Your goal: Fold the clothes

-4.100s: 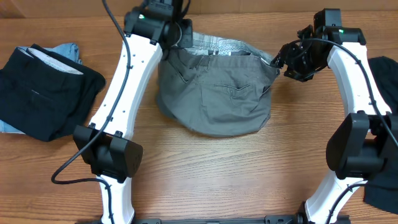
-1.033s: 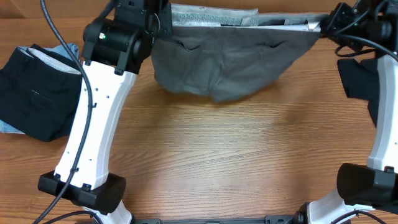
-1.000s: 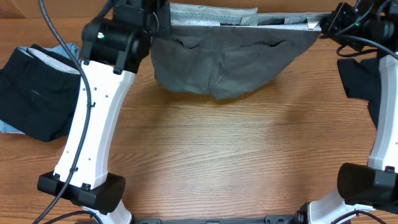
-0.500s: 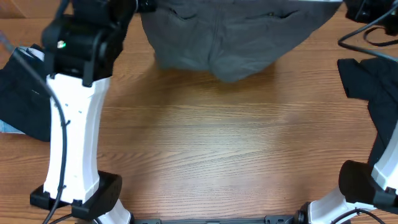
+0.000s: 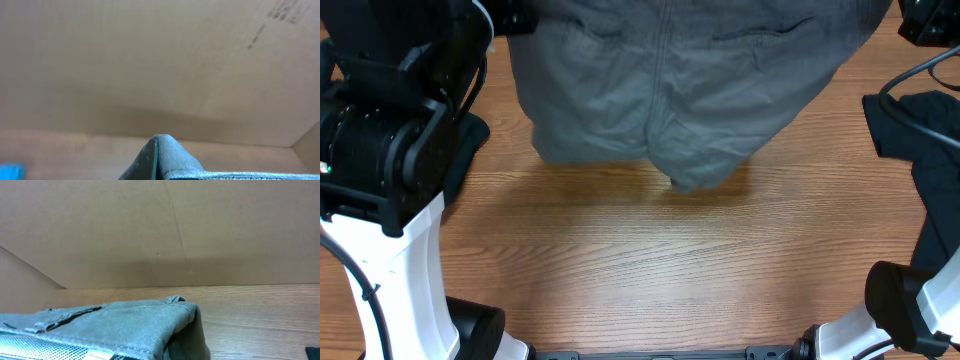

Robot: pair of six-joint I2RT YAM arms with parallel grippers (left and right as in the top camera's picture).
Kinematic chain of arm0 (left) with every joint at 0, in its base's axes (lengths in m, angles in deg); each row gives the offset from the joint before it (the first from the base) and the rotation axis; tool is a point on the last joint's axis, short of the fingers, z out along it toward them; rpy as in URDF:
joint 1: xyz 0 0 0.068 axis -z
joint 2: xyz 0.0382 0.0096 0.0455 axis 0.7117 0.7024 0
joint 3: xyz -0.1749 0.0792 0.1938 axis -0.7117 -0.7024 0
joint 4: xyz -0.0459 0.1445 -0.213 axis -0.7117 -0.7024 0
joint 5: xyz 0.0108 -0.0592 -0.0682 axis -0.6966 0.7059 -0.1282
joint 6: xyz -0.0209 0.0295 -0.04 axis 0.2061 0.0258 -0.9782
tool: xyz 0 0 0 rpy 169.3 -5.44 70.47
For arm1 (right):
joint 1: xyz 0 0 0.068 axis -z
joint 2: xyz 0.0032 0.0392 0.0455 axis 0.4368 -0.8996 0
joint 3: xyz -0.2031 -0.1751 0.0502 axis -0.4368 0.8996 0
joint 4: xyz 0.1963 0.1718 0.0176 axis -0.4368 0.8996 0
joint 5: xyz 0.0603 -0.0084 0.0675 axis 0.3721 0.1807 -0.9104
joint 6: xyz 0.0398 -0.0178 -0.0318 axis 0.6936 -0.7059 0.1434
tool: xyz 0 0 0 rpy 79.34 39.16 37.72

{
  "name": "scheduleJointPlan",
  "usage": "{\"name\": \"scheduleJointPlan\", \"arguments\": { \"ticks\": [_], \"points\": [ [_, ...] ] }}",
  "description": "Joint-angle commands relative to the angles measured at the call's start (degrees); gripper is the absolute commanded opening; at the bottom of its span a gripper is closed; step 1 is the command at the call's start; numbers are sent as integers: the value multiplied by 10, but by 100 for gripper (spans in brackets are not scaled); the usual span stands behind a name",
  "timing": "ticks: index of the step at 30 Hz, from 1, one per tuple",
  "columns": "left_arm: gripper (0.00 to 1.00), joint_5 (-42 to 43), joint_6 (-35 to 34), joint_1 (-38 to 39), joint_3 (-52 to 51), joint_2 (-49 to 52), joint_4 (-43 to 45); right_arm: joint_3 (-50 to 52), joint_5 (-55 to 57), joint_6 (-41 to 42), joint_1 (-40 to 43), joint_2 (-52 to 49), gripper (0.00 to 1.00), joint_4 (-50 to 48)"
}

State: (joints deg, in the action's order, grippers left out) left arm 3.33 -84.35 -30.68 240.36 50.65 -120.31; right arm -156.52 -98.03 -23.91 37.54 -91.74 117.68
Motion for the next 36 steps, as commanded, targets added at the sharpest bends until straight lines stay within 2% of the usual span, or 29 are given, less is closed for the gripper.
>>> {"name": "scheduleJointPlan", "arguments": {
  "ticks": [1, 4, 10, 13, 15, 17, 20, 25, 29, 36],
  "points": [
    [4, -23, -135, -32, 16, -12, -26, -10, 44, -4, 35, 1, 4, 0],
    [4, 33, -190, -33, 16, 4, -35, -10, 38, -30, 35, 1, 4, 12],
    [4, 72, -279, -62, 16, 22, -35, -9, 38, -64, 35, 1, 4, 28],
    [4, 167, -348, -104, 16, 33, -27, -9, 37, -49, 35, 1, 4, 28],
    [4, 274, -432, -143, 16, 43, -5, -9, 37, -43, 35, 1, 4, 28],
    [4, 343, -477, -167, 16, 50, 16, -9, 37, -42, 35, 1, 4, 33],
    [4, 375, -478, -189, 16, 60, 29, -9, 37, -42, 35, 1, 4, 42],
    [4, 295, -423, -211, 16, 67, 33, -9, 38, -42, 35, 1, 4, 37],
    [4, 347, -389, -212, 17, 64, 67, -10, 18, -34, 35, 9, 4, 31],
    [4, 412, -316, -210, 17, 29, -40, -10, 19, -10, 35, 55, 4, 65]
  ]
}}
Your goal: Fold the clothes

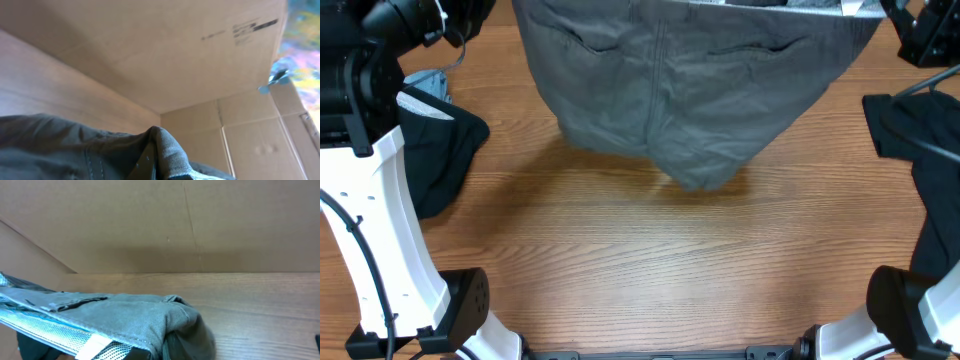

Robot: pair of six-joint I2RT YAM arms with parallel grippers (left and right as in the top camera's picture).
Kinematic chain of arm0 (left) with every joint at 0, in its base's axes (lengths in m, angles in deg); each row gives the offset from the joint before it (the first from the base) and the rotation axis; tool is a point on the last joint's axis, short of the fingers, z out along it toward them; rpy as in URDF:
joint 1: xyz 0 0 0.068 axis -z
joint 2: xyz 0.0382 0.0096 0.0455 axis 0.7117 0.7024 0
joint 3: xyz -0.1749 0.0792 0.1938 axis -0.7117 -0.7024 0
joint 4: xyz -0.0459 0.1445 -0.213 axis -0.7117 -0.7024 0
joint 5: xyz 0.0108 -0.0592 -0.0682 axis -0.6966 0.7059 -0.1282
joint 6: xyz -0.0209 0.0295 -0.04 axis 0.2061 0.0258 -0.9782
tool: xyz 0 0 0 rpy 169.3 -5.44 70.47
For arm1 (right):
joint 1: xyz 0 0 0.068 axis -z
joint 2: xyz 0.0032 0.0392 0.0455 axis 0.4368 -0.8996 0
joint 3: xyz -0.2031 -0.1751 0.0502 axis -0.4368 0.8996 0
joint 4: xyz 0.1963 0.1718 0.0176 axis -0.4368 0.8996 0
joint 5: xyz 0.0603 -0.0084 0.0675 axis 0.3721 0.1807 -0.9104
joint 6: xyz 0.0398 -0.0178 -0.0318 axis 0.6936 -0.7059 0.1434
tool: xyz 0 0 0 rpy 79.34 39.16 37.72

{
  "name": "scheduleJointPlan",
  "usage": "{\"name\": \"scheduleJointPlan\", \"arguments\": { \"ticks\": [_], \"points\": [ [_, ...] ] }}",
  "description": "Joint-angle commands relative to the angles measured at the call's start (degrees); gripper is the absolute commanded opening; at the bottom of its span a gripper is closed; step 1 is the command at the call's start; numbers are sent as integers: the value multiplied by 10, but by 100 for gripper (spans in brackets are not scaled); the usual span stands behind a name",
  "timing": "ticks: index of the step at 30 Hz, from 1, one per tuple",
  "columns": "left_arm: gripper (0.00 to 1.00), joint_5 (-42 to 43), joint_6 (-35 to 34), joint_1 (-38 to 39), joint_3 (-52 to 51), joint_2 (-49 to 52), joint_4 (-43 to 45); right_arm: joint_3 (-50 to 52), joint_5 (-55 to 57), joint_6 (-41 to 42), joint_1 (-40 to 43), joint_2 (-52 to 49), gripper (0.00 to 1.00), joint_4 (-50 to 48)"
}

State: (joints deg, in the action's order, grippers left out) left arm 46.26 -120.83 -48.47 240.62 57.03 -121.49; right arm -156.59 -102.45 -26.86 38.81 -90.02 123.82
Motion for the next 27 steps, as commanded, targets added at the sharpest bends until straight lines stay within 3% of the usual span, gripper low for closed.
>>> {"name": "scheduleJointPlan", "arguments": {
  "ticks": [1, 5, 11, 16, 20, 24, 27],
  "points": [
    [4, -6, 57, -33, 15, -46, -41, -9, 63, 29, 22, 44, 4, 9],
    [4, 28, 68, -33, 15, -110, -53, -9, 61, 59, 22, 70, 4, 36],
    [4, -29, 93, -33, 14, -199, -55, -9, 60, 77, 22, 108, 4, 47],
    [4, -42, 93, -33, 13, -187, -57, -9, 61, 89, 22, 117, 4, 48],
    [4, -42, 89, -33, 13, -107, -45, -9, 61, 89, 22, 79, 4, 20],
    [4, -28, 61, -33, 13, -7, 46, -9, 59, 106, 22, 24, 4, -60],
    [4, -13, -16, -33, 13, 89, 226, -9, 56, 137, 22, -38, 4, -208]
  ]
}}
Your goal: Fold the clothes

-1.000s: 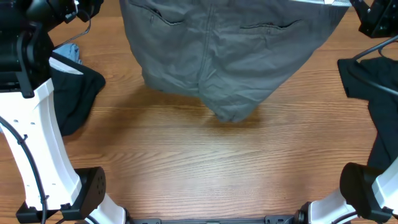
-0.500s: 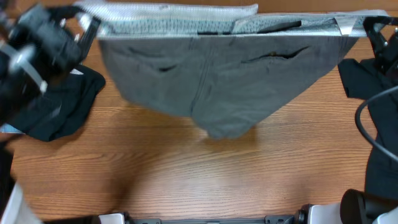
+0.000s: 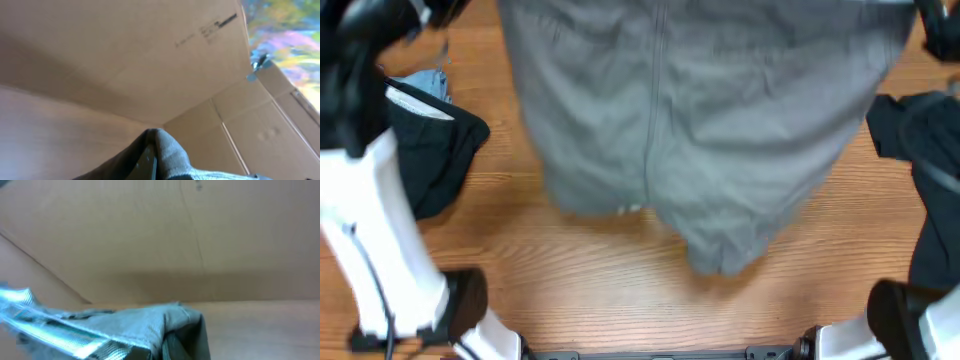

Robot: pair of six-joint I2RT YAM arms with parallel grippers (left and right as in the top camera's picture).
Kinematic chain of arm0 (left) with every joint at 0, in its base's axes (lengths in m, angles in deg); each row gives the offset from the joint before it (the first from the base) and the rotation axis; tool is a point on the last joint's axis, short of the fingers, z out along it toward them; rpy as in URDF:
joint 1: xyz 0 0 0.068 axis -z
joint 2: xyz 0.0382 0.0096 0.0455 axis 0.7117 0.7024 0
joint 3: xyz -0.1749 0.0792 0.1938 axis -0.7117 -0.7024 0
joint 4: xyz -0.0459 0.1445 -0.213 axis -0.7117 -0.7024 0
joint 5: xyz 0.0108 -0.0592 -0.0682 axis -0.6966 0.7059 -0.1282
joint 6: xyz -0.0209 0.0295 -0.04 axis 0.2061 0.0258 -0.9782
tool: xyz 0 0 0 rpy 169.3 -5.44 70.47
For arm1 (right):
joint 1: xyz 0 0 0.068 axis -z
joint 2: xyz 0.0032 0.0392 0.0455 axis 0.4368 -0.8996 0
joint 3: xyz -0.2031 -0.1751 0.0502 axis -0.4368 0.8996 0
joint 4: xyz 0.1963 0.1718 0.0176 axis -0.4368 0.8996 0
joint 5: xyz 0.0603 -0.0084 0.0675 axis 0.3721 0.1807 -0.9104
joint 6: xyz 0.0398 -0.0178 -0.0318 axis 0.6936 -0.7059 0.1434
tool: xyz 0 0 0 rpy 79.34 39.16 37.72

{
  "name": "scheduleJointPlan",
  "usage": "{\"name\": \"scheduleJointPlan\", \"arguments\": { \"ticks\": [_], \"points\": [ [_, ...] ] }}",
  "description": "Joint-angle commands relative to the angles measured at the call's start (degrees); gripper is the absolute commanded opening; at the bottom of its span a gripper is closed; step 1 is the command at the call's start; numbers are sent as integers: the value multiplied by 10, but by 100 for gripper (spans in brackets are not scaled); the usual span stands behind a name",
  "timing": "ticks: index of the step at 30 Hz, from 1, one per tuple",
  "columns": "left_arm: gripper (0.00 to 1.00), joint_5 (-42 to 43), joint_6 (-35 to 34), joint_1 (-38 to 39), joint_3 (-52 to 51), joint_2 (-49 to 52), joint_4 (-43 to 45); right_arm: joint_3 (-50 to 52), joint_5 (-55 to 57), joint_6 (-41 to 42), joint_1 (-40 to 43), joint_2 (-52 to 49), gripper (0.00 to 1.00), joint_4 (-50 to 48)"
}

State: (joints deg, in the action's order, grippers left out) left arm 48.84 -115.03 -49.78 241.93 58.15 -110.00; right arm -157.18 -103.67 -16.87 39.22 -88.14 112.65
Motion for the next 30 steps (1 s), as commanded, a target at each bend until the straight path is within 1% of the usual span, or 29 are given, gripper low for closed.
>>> {"name": "scheduleJointPlan", "arguments": {
  "ticks": [1, 3, 4, 5, 6, 7, 9, 11, 12, 13, 14, 15, 18, 21, 22, 23, 26, 30],
  "points": [
    [4, -24, -106, -19, 0, 108, 187, -3, 68, 47, 17, -72, 4, -145],
    [4, 25, -209, -19, 0, 171, 365, -3, 52, 49, 17, -109, 4, -263],
    [4, 49, -247, -17, 0, 199, 450, -3, 51, 49, 17, -120, 4, -292],
    [4, 71, -268, -12, 0, 225, 517, -3, 52, 49, 17, -130, 4, -311],
    [4, 86, -269, -8, 0, 239, 537, -3, 51, 49, 17, -138, 4, -316],
    [4, 104, -259, -3, 0, 253, 531, -3, 51, 45, 17, -146, 4, -311],
    [4, 144, -185, 10, 0, 275, 476, -3, 47, 15, 17, -161, 4, -272],
    [4, 153, -70, 26, 0, 289, 339, -2, 44, -37, 17, -181, 4, -200],
    [4, 132, 5, 36, 0, 293, 239, -2, 45, -61, 17, -194, 4, -159],
    [4, 92, 58, 42, 0, 294, 152, -2, 45, -89, 17, -210, 4, -109],
    [4, 22, 104, 50, 0, 294, 61, -2, 45, -111, 17, -225, 4, -68],
    [4, -42, 135, 57, 0, 294, -5, -2, 45, -125, 17, -241, 4, -30],
    [4, -158, 177, 76, 0, 294, -132, -2, 49, -137, 17, -289, 4, 66],
    [4, -219, 205, 96, 0, 294, -232, -2, 49, -137, 17, -336, 4, 174],
    [4, -235, 207, 102, 0, 294, -256, 0, 50, -132, 16, -346, 4, 186],
    [4, -257, 208, 110, 0, 294, -284, 16, 52, -106, 14, -347, 4, 186],
    [4, -304, 211, 130, 0, 294, -336, 47, 54, -71, 5, -347, 4, 186],
    [4, -359, 211, 154, -15, 294, -365, 66, 74, -48, -14, -347, 4, 186]
  ]
}}
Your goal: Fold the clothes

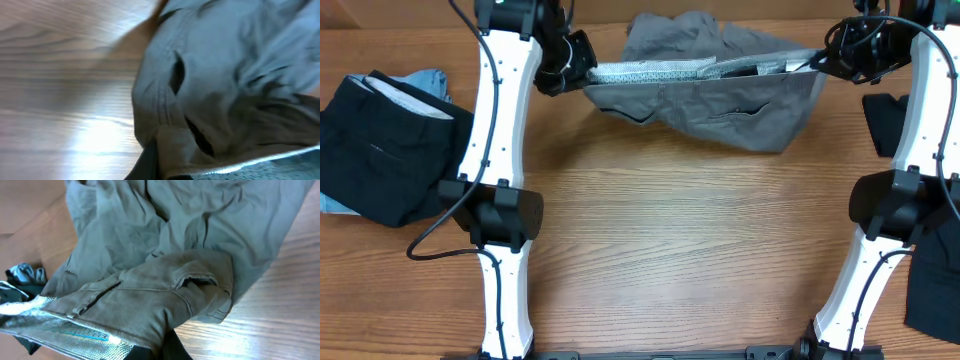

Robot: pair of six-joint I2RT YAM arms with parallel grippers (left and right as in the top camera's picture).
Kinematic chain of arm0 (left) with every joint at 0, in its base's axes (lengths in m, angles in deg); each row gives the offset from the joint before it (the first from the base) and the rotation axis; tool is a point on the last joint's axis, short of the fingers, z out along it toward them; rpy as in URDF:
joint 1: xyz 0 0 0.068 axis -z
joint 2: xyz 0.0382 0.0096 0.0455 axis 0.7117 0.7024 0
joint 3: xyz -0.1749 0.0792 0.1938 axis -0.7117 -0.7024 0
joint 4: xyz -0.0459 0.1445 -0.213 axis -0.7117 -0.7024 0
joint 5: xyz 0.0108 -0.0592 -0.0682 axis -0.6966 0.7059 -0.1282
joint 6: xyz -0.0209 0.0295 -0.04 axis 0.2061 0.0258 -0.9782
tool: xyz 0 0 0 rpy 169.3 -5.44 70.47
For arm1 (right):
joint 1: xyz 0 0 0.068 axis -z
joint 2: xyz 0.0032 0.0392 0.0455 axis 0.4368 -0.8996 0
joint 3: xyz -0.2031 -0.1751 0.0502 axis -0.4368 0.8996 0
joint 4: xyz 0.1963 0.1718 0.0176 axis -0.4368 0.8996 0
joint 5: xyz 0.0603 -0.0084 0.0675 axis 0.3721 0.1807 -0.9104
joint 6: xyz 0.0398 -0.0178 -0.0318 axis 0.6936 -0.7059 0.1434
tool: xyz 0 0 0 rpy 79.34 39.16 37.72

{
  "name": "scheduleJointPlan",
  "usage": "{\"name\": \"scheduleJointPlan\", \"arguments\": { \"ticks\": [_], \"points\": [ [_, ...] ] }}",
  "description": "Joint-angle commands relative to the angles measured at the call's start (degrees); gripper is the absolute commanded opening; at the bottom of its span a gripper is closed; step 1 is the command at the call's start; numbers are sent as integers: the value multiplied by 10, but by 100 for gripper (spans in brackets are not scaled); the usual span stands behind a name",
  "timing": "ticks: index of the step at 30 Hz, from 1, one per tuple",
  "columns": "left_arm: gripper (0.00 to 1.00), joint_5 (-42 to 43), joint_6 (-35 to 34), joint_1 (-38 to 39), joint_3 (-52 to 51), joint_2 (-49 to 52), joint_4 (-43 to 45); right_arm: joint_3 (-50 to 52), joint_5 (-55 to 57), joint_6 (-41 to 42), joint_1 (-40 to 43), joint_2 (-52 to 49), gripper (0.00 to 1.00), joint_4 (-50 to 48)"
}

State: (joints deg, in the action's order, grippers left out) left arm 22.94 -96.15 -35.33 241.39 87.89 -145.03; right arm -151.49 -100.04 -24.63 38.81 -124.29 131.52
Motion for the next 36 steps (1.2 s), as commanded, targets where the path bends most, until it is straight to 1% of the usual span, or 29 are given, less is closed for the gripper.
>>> {"name": "scheduleJointPlan", "arguments": {
  "ticks": [1, 6, 8, 11, 15, 20, 23, 26, 32, 36],
  "points": [
    [4, -101, 22, 16, -20, -4, -15, 11, 54, 38, -16, 16, 4, -2],
    [4, -116, 22, 25, -76, -4, -10, 15, 94, 84, -37, 43, 4, -2],
    [4, -115, 22, 25, -107, -4, -2, 33, 115, 97, -38, 64, 4, -2],
    [4, -116, 22, 25, -147, -4, 8, 115, 142, 97, -38, 124, 4, -2],
    [4, -116, 22, 29, -174, -4, 24, 250, 164, 98, -38, 182, 4, -3],
    [4, -127, 28, 38, -211, -4, 44, 386, 169, 99, -38, 187, 4, -16],
    [4, -153, 28, 43, -227, -4, 43, 448, 169, 99, -38, 187, 4, -39],
    [4, -186, 28, 50, -253, -4, 41, 535, 170, 99, -40, 187, 4, -76],
    [4, -194, 26, 51, -318, -4, 37, 639, 168, 108, -66, 187, 4, -121],
    [4, -201, 26, 51, -344, -4, 32, 674, 169, 109, -89, 187, 4, -135]
  ]
}}
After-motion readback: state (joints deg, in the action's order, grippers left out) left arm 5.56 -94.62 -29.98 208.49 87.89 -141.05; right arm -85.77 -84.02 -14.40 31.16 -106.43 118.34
